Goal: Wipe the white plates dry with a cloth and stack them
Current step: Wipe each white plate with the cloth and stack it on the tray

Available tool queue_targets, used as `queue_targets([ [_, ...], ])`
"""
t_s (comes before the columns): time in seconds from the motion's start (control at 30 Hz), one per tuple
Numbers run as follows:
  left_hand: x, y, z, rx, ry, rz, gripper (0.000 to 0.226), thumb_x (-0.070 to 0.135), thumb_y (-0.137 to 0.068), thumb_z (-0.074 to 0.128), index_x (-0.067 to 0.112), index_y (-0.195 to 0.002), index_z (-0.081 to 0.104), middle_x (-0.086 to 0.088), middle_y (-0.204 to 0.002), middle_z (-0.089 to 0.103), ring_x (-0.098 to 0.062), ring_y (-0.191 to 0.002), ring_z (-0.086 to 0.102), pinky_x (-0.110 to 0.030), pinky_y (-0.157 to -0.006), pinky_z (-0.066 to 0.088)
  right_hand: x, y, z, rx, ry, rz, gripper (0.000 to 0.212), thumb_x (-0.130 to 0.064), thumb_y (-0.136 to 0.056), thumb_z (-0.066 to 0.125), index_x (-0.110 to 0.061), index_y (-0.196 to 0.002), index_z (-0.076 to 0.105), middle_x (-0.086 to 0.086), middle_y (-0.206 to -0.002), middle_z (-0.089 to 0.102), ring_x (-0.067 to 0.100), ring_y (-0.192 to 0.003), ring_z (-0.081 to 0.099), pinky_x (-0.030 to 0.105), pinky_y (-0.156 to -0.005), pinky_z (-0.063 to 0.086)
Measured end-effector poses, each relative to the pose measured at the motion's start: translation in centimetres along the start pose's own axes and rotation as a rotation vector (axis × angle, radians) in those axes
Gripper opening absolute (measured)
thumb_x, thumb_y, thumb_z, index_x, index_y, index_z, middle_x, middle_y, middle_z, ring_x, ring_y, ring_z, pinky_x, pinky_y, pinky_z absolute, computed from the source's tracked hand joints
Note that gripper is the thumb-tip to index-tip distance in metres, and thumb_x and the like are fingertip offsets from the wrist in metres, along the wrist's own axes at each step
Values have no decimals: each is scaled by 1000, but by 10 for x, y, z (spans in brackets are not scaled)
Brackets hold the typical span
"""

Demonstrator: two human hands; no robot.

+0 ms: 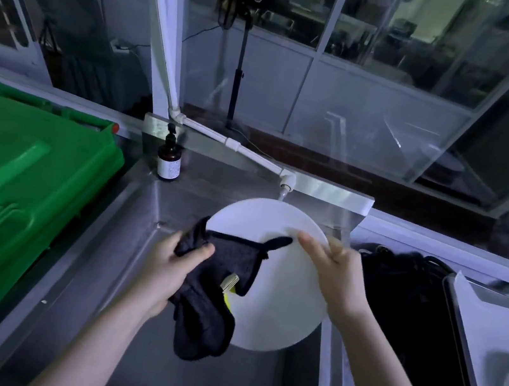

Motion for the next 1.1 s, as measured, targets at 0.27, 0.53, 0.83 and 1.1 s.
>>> queue_targets([
  [0.27, 33, -18, 6, -436, -650, 308, 21, 19, -70, 88, 21, -79, 70, 16, -70, 68, 5, -65, 56, -16, -61, 42, -10, 5, 23, -323, 473, -281, 58, -32, -86, 75, -20, -56, 28, -11, -55, 24, 5, -52, 23, 22, -49, 17],
  [0.53, -4, -6, 23, 214, 248, -122, 10, 13, -86, 74, 12, -96, 72, -4, -84, 77, -19, -76, 73, -27, -62, 56, 12, 7, 22, 312, -250, 156, 34, -32, -88, 73, 2, -86, 70, 13, -62, 61, 13, -63, 57, 29, -59, 45],
  [0.83, -7, -7, 0, 141, 62, -44, 8, 9, -84, 75, 14, -90, 73, -3, -84, 77, -25, -86, 73, -32, -65, 59, 20, 5, 2, -13, -5, 11, 24, -25, -90, 71, -16, -113, 69, 0, -107, 74, 12, -99, 70, 30, -88, 54],
  [1.1, 26, -12, 6, -329, -487, 309, 38, 48, -66, 76, 16, -86, 71, -7, -80, 72, -14, -72, 66, -29, -67, 49, -1, -3, 17, -360, 458, -225, 57, -35, -88, 73, -20, -54, 30, -14, -47, 26, 4, -47, 26, 17, -49, 23],
])
Point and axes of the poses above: each hand's wrist, its own y-axis away from the middle knuckle, its own z-axis out of the palm, x = y × z, the point moved 1 cm from there along -y, towards the middle knuckle
